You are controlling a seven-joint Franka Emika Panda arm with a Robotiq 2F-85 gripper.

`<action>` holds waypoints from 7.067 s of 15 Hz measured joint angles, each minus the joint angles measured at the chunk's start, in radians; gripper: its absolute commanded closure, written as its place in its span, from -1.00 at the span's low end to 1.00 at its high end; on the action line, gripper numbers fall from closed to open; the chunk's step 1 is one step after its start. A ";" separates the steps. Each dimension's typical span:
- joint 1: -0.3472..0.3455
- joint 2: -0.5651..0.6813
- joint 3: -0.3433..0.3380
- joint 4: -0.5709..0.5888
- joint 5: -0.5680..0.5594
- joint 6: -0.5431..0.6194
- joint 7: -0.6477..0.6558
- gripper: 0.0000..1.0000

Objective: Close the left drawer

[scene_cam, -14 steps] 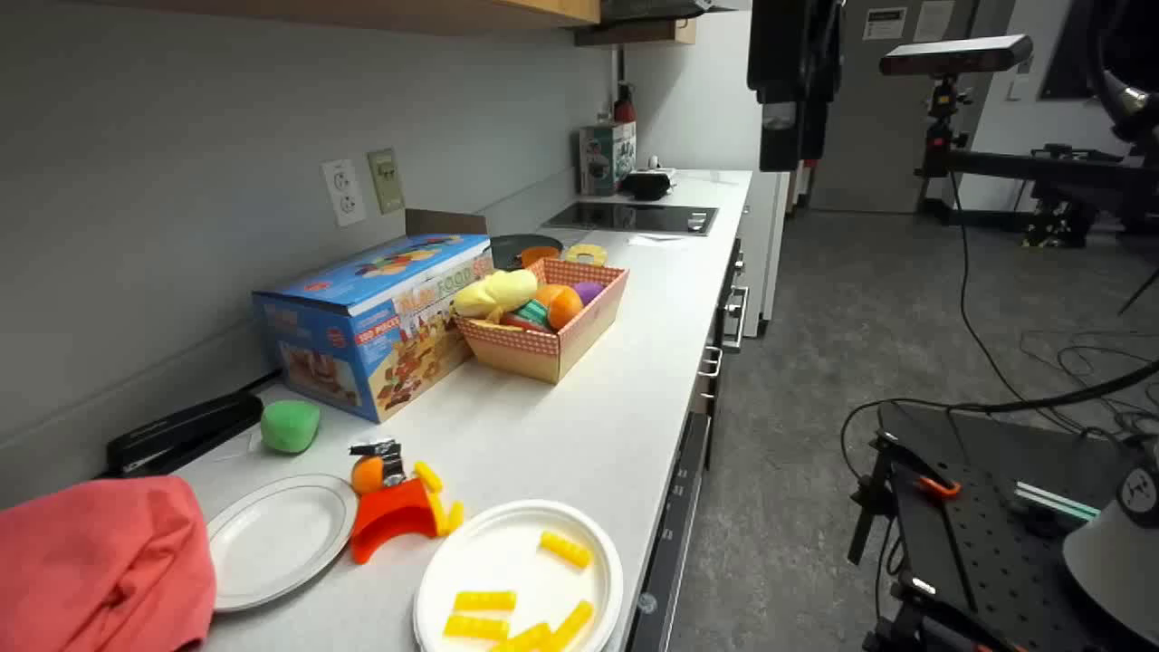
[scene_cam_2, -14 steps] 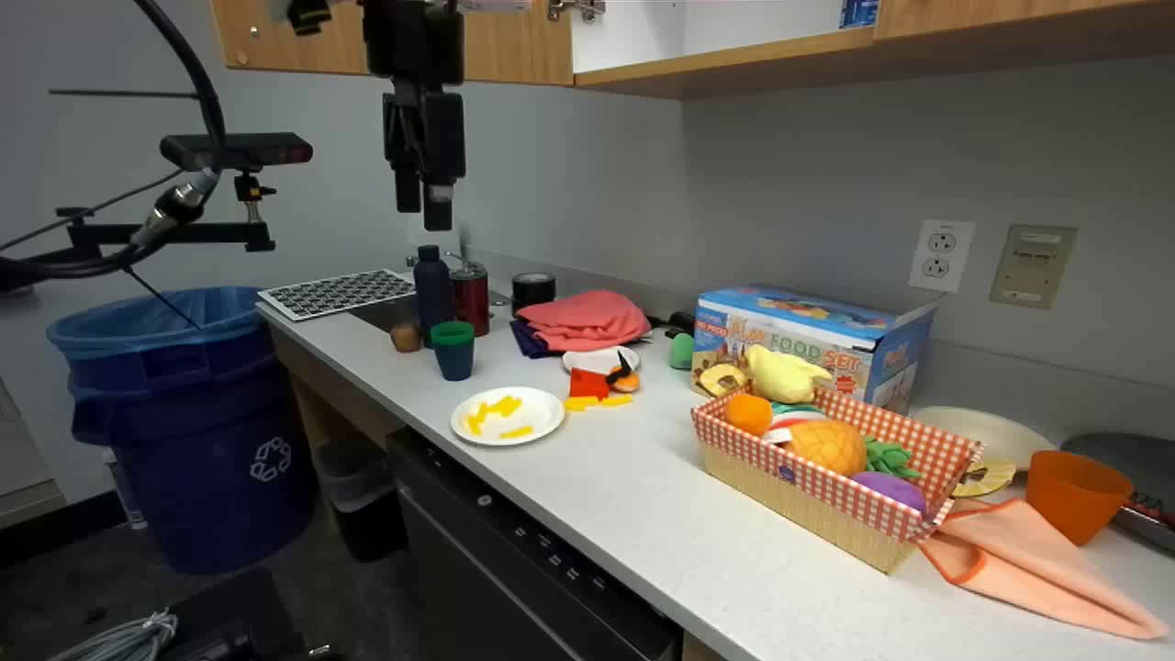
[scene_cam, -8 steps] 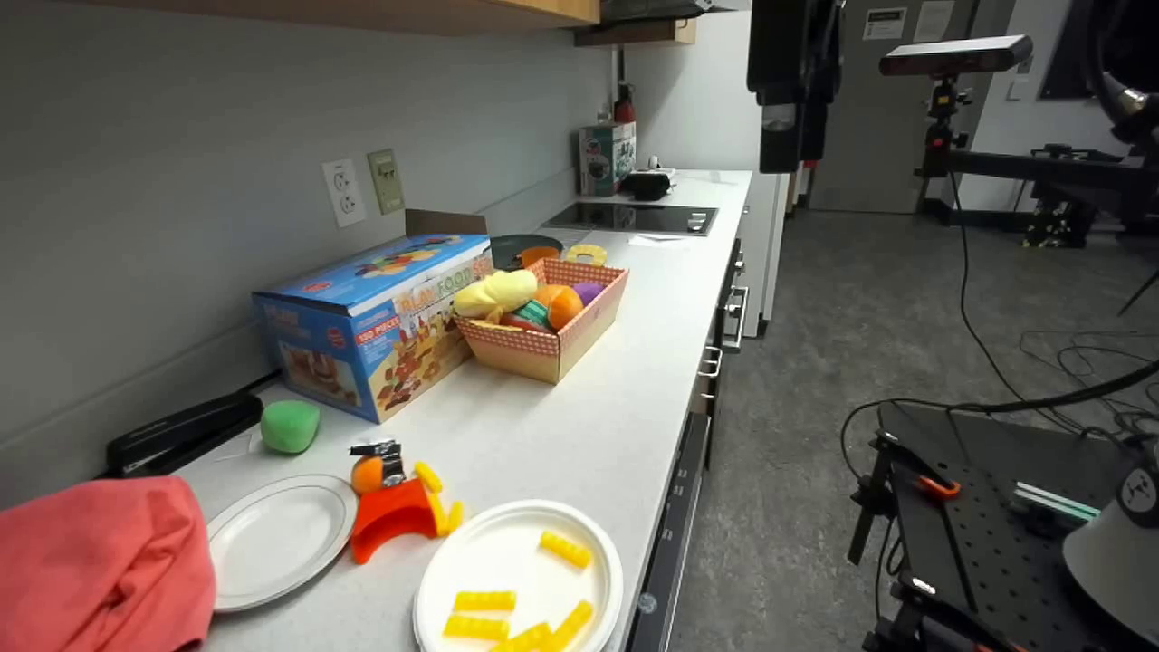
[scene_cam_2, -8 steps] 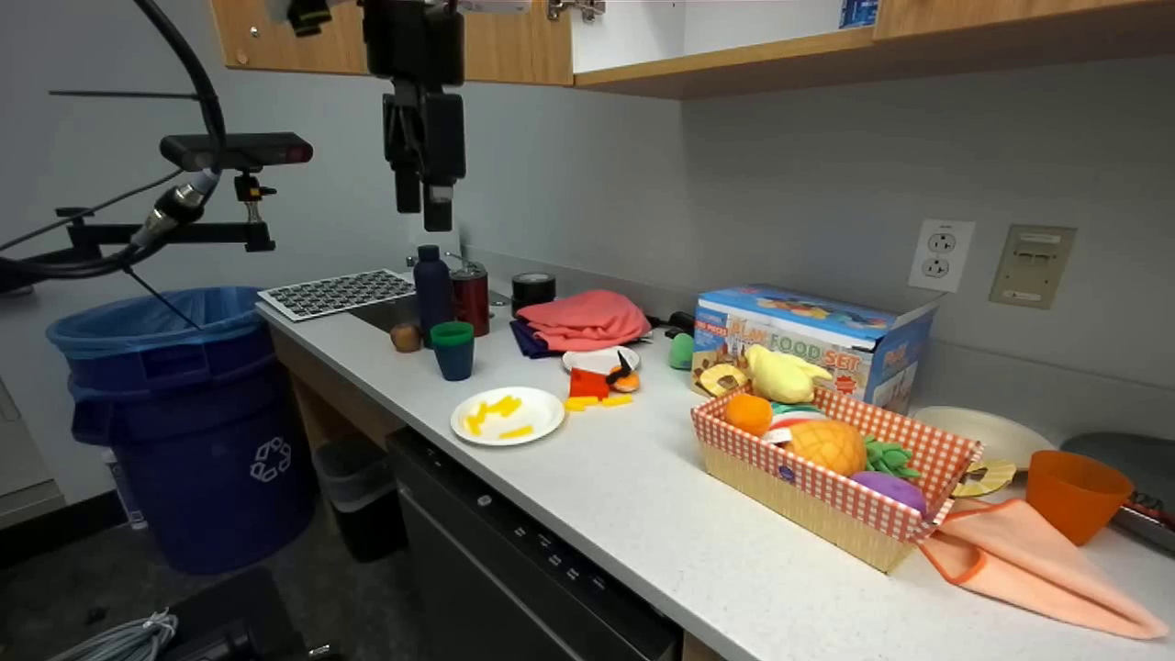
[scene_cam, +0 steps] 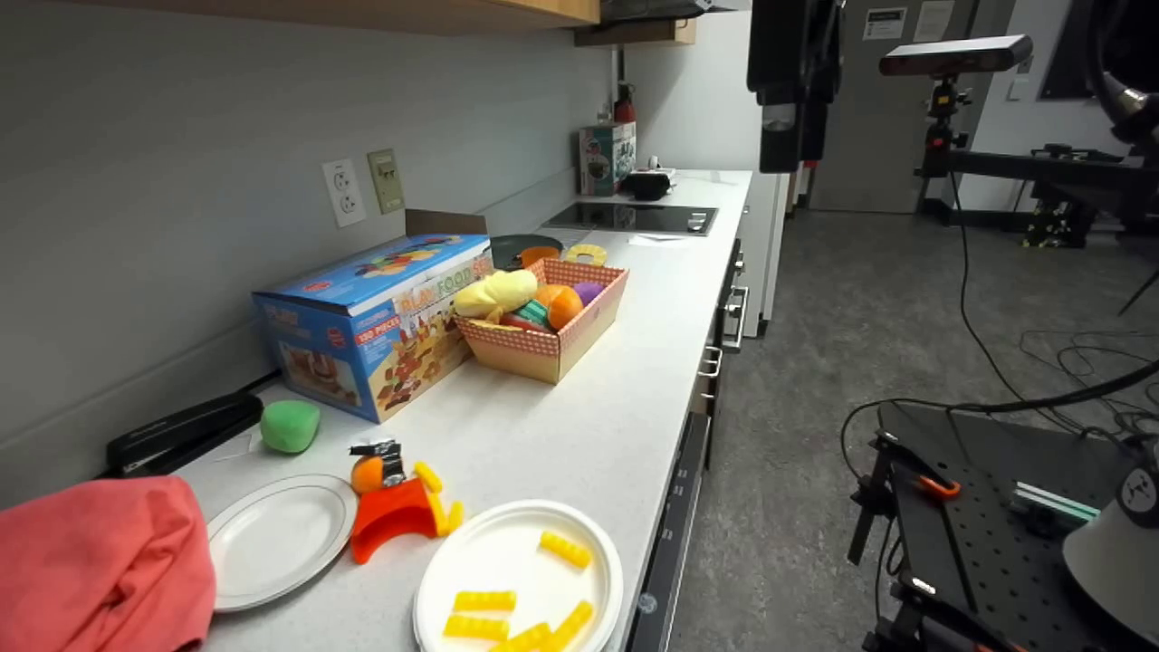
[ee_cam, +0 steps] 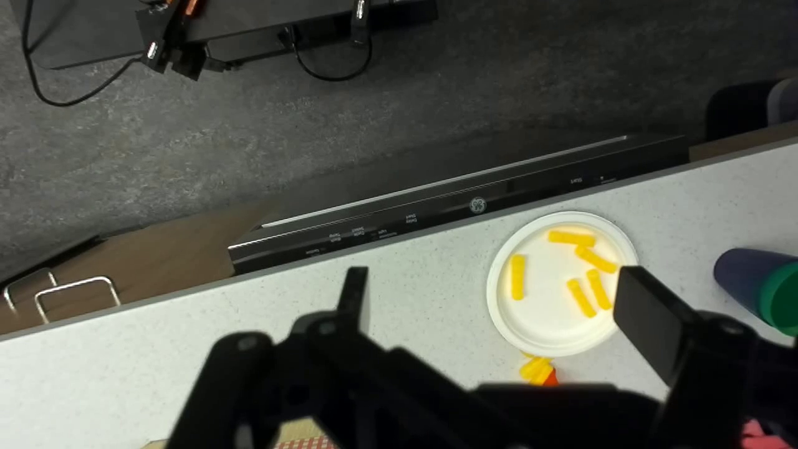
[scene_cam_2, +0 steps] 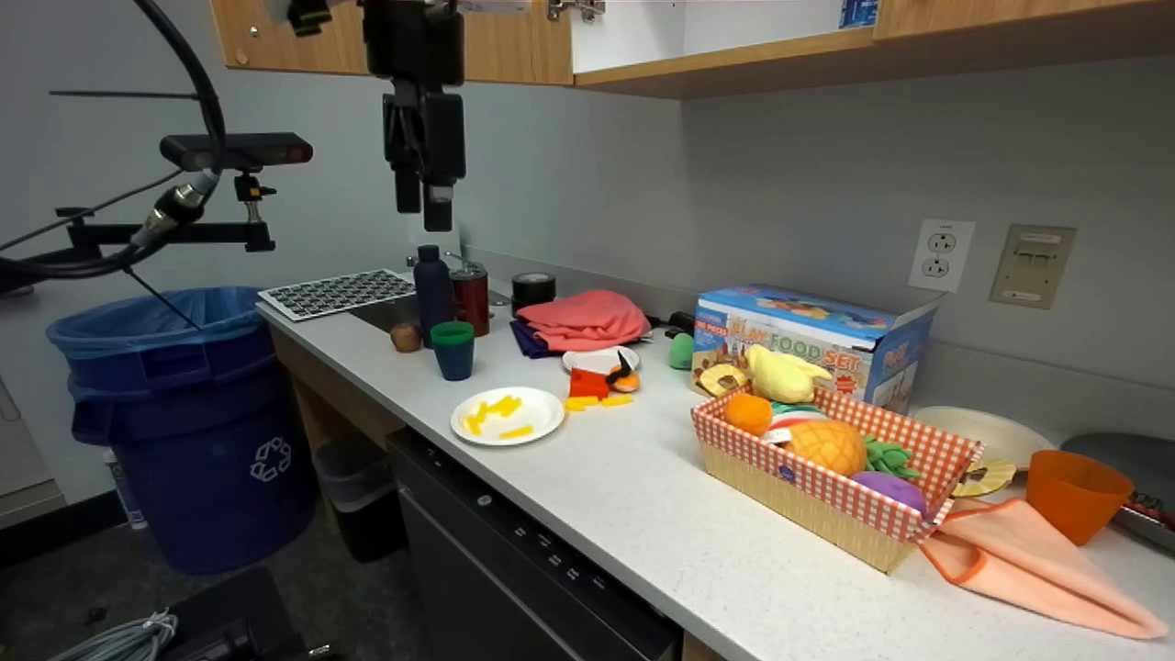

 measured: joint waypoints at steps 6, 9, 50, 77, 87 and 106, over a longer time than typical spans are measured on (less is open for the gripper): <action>0.024 -0.027 0.013 0.002 0.000 0.000 -0.033 -1.00; 0.065 -0.076 0.047 0.006 0.000 0.000 -0.054 -1.00; 0.347 -0.102 0.272 0.140 0.103 0.663 -0.193 -1.00; 0.027 -0.371 0.315 0.134 -0.431 0.107 0.120 -1.00; -0.127 -0.379 0.316 0.121 -0.606 0.091 0.239 -1.00; -0.136 -0.365 0.242 0.125 -0.611 0.096 0.237 -1.00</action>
